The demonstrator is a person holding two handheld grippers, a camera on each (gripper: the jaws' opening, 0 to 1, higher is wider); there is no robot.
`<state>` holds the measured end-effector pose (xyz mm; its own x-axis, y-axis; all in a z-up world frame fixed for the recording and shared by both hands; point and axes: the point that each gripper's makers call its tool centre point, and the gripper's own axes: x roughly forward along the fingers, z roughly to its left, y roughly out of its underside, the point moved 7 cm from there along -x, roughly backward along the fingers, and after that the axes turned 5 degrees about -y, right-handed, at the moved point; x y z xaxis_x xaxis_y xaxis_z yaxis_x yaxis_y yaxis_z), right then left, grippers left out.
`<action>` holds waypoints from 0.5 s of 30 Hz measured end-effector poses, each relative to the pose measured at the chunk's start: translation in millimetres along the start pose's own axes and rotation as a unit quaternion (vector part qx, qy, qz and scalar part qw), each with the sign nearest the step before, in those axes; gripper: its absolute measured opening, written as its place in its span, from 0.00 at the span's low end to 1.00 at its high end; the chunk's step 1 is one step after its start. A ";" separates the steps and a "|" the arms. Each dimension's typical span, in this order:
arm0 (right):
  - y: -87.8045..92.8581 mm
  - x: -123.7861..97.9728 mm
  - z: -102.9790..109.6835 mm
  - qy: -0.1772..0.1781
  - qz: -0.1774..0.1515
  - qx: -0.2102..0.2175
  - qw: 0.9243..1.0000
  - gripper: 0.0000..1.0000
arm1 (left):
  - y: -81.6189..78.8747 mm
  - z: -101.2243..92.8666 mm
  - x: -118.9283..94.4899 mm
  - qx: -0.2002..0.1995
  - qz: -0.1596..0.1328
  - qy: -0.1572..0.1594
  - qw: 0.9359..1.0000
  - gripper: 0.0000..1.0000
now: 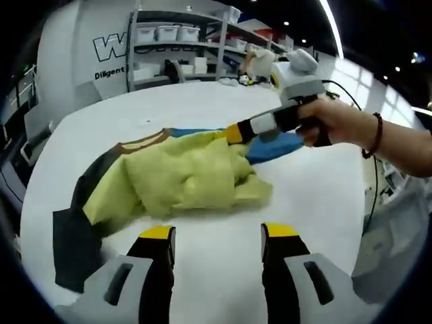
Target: Fold the garment on the visible template until the final outline fits inside the template.
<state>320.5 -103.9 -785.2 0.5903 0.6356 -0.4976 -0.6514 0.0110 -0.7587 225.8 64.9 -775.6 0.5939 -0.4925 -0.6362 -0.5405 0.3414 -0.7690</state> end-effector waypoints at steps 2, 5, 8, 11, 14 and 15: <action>5.9 2.0 -7.5 0.016 0.009 0.001 1.000 0.00 | -3.2 -3.5 9.5 -0.010 -0.007 0.002 1.000 0.46; 12.0 3.2 -12.4 0.028 0.020 0.000 0.999 0.00 | -7.7 -4.1 19.5 -0.015 -0.013 -0.004 1.000 0.44; 16.0 4.0 -14.3 0.027 0.023 0.006 0.999 0.00 | -11.5 -3.6 25.8 -0.023 -0.020 -0.006 1.000 0.41; 20.0 4.8 -16.7 0.031 0.027 0.009 0.999 0.00 | -12.8 -1.7 34.6 -0.031 -0.019 -0.007 0.999 0.38; 24.9 5.3 -19.6 0.037 0.035 0.012 0.999 0.00 | -7.8 -0.2 39.6 -0.024 -0.005 -0.022 0.999 0.38; 26.3 5.3 -20.3 0.038 0.038 0.011 0.999 0.00 | -5.4 -0.6 40.4 -0.018 -0.002 -0.027 0.999 0.37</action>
<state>316.2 -115.9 -816.4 0.5727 0.5751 -0.5842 -0.7057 -0.0167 -0.7083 252.4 42.7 -797.1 0.6275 -0.4494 -0.6358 -0.5577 0.3104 -0.7698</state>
